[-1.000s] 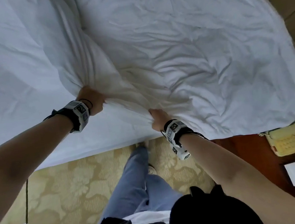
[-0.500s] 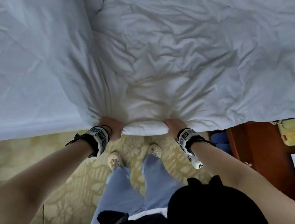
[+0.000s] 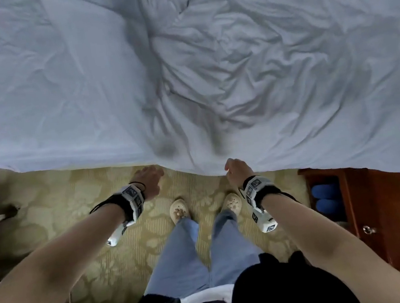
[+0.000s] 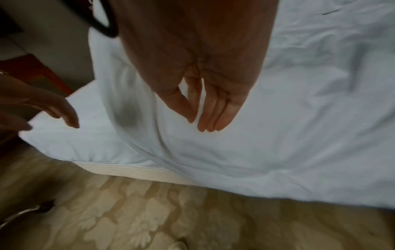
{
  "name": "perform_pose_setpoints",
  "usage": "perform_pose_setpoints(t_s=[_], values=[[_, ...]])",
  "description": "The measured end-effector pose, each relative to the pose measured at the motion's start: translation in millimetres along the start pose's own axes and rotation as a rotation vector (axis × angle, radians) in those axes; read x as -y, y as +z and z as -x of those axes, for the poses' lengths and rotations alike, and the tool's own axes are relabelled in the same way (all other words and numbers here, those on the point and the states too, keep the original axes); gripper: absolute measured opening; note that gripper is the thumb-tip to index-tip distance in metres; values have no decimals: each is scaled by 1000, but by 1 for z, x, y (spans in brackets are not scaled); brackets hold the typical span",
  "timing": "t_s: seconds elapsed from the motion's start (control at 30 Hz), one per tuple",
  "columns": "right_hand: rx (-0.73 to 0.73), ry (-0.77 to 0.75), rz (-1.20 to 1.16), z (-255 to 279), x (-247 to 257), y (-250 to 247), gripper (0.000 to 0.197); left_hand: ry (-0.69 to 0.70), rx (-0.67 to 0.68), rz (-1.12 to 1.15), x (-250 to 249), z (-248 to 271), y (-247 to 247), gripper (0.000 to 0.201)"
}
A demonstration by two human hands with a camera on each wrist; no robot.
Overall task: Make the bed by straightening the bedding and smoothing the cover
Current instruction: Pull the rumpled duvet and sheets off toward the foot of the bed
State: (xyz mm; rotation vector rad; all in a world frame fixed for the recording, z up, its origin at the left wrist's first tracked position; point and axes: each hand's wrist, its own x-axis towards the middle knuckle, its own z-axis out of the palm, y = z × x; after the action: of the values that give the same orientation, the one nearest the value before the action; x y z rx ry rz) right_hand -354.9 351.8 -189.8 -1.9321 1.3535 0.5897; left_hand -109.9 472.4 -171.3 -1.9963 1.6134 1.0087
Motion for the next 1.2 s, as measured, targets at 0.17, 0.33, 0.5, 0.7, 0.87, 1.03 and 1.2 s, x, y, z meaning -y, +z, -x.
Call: perform_pose_setpoints(t_s=[0.17,0.33,0.5,0.7,0.87,1.03,1.2], values=[[-85,-214,-30,-20,95,-6,31,-215,-187,423,79,-5,-31,43],[-40,-364,28,-41,165,-7,33,-315,-281,592,125,-19,-50,39],[18,-407,97,-67,195,-16,40,-349,-258,631,150,-33,-61,39],[-6,-382,56,-107,215,-38,50,-471,-210,682,181,-53,-85,43],[24,-343,-63,-132,234,-44,37,-573,-242,907,212,-93,-101,44],[-8,-298,-75,-148,250,-28,40,-663,-252,1424,231,-138,-124,54],[-49,-176,-112,-160,261,-13,40,-636,-162,1636,260,-183,-138,59]])
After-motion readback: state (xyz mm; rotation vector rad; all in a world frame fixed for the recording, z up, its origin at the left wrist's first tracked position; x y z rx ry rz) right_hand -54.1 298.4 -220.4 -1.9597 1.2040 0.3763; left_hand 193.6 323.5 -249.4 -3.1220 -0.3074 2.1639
